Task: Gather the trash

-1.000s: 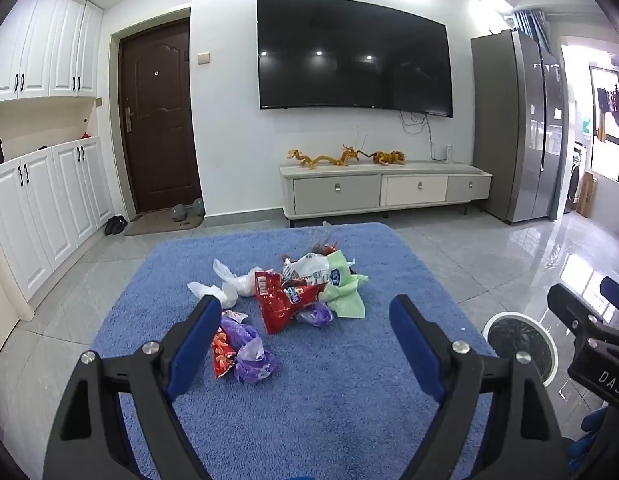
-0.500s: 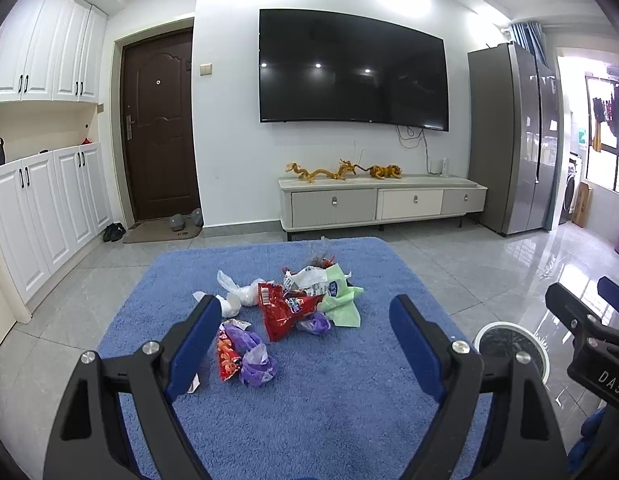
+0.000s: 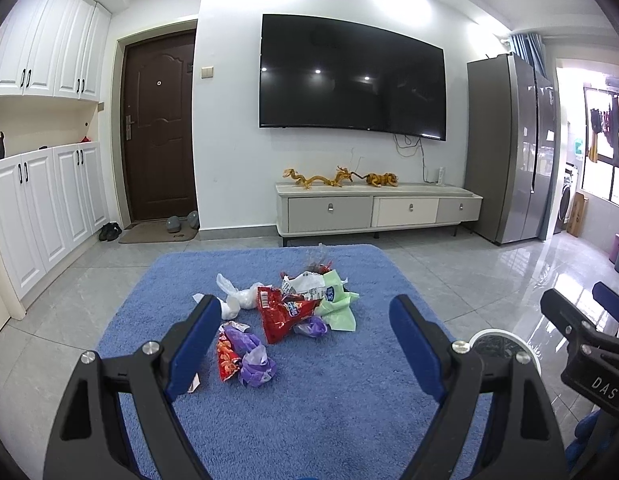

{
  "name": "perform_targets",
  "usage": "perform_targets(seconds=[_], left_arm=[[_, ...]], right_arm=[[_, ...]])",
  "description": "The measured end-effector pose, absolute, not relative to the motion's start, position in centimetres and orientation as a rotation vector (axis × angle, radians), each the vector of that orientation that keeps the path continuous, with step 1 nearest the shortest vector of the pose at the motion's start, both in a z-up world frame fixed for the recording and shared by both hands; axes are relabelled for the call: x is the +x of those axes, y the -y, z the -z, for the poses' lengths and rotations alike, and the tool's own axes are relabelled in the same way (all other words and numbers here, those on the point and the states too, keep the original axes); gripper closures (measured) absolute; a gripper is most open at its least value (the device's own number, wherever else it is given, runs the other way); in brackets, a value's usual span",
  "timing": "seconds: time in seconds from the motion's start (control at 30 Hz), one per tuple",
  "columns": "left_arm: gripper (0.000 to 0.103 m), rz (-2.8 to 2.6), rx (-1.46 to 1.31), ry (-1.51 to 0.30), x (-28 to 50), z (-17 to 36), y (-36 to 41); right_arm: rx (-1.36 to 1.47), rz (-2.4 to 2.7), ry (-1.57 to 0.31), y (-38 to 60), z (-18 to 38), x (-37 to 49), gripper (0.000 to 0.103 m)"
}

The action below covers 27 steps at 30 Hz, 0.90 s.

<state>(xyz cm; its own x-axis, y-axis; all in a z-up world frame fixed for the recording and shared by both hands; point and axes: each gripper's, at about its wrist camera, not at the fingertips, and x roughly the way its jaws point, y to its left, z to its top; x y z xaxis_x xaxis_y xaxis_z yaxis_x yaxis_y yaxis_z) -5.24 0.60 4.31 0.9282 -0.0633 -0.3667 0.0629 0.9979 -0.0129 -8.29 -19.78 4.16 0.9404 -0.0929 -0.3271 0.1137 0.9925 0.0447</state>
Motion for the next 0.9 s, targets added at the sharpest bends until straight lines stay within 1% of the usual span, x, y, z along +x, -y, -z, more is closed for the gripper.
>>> perform_targets(seconds=[0.6, 0.9], left_arm=[[0.017, 0.067, -0.013, -0.373, -5.40, -4.24, -0.82], [0.017, 0.073, -0.029, -0.382, -4.95, -4.04, -1.00]], right_arm=[[0.067, 0.093, -0.284, 19.91, -4.45, -8.72, 0.000], [0.073, 0.094, -0.310, 20.11, -4.06, -7.86, 0.000]])
